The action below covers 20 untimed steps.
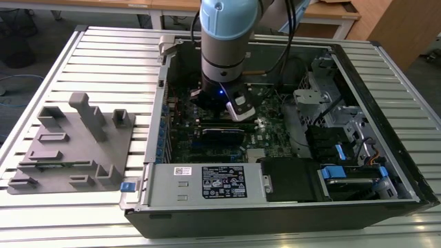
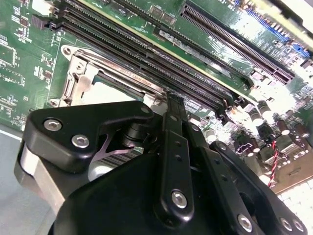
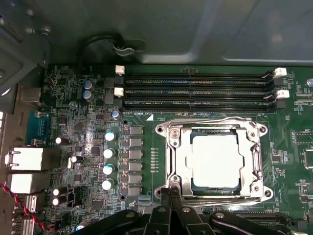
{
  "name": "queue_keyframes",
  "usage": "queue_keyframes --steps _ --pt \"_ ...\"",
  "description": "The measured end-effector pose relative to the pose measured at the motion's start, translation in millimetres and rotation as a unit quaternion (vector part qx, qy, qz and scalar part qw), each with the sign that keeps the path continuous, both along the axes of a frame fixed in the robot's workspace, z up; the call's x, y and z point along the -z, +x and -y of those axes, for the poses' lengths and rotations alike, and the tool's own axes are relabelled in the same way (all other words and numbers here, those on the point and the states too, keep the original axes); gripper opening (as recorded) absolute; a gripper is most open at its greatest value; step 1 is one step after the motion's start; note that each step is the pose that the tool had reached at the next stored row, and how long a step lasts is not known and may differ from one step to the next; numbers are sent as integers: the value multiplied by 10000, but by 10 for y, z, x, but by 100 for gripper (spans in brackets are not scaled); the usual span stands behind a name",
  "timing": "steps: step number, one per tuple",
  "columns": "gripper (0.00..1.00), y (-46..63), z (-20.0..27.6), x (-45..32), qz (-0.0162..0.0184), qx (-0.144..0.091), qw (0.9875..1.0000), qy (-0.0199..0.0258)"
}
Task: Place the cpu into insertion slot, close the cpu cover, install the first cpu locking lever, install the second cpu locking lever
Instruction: 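Install the second cpu locking lever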
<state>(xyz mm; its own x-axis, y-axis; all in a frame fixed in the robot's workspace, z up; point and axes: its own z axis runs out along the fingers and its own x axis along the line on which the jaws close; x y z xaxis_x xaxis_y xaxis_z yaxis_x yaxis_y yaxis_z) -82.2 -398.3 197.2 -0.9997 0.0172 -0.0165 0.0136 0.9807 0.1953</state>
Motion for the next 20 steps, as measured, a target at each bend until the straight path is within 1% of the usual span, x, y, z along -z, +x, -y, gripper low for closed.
queue_keyframes --steps 5,8,20 --pt "11 -17 5 16 1 1 10000 40" --pt "11 -31 7 21 1 1 10000 55" --pt "11 -98 11 39 0 1 10000 72"
